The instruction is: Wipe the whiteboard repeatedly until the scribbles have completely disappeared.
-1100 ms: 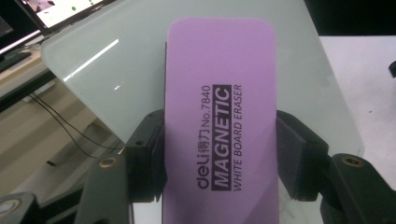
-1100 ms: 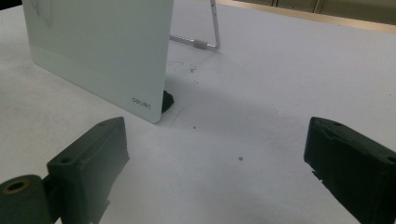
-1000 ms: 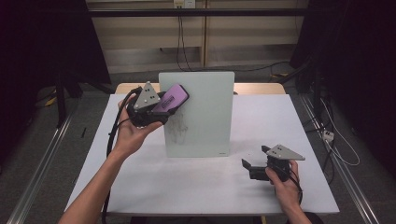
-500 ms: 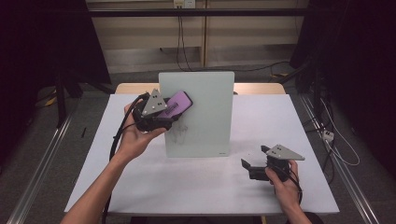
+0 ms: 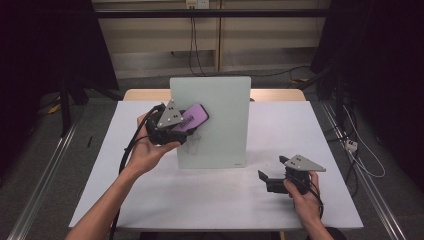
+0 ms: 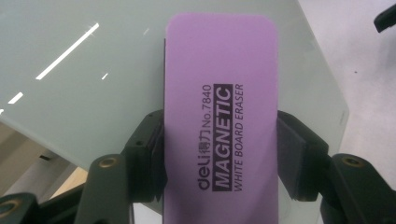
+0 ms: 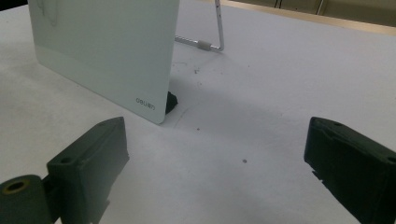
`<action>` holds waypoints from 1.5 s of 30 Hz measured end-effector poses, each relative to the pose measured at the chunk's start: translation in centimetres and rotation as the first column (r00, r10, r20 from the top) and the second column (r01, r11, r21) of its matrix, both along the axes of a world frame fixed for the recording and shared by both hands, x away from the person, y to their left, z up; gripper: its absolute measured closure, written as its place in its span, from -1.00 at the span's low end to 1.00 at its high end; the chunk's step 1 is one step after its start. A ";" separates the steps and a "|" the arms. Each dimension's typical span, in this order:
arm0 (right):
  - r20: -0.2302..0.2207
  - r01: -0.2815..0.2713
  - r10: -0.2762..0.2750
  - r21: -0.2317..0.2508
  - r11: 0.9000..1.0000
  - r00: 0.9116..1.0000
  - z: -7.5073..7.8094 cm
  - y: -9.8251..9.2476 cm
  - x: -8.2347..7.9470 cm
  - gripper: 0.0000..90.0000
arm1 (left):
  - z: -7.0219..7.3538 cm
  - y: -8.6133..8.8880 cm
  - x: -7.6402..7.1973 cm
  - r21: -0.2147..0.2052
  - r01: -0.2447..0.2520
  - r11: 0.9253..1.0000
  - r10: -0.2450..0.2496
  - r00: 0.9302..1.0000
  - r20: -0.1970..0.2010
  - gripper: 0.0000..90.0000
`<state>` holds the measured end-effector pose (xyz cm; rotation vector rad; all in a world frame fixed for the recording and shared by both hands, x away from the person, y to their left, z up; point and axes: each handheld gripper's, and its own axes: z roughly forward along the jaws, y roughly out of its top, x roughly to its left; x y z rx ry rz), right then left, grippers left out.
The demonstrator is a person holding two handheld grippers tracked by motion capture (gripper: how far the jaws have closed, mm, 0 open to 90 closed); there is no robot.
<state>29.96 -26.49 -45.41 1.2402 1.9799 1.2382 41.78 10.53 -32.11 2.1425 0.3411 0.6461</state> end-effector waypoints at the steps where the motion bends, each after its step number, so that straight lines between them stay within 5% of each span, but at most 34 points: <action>1: 0.000 -0.001 0.001 0.000 1.000 1.000 0.0 0.0 0.0 -0.86 | 0.3 0.1 0.1 -0.007 -0.007 1.000 0.007 1.000 0.006 -0.08; 11: 0.003 0.000 0.000 0.001 1.000 1.000 0.0 -0.1 -0.1 -0.86 | 3.3 1.6 1.4 -0.082 -0.065 0.994 0.068 0.997 0.036 -0.08; 20: 0.000 -0.002 0.002 -0.001 1.000 1.000 0.0 0.0 -0.1 -0.86 | 1.4 0.7 0.5 -0.002 -0.033 0.999 0.033 0.999 0.034 -0.09; 37: 0.000 -0.003 0.003 -0.003 1.000 1.000 0.0 0.0 0.0 -0.86 | -1.9 -0.5 -0.8 0.029 0.006 1.000 -0.005 1.000 -0.019 -0.09; 45: -0.003 -0.002 0.002 -0.005 1.000 1.000 0.0 0.0 0.0 -0.86 | -1.7 -0.5 -0.7 0.029 0.007 1.000 -0.006 0.999 -0.038 -0.09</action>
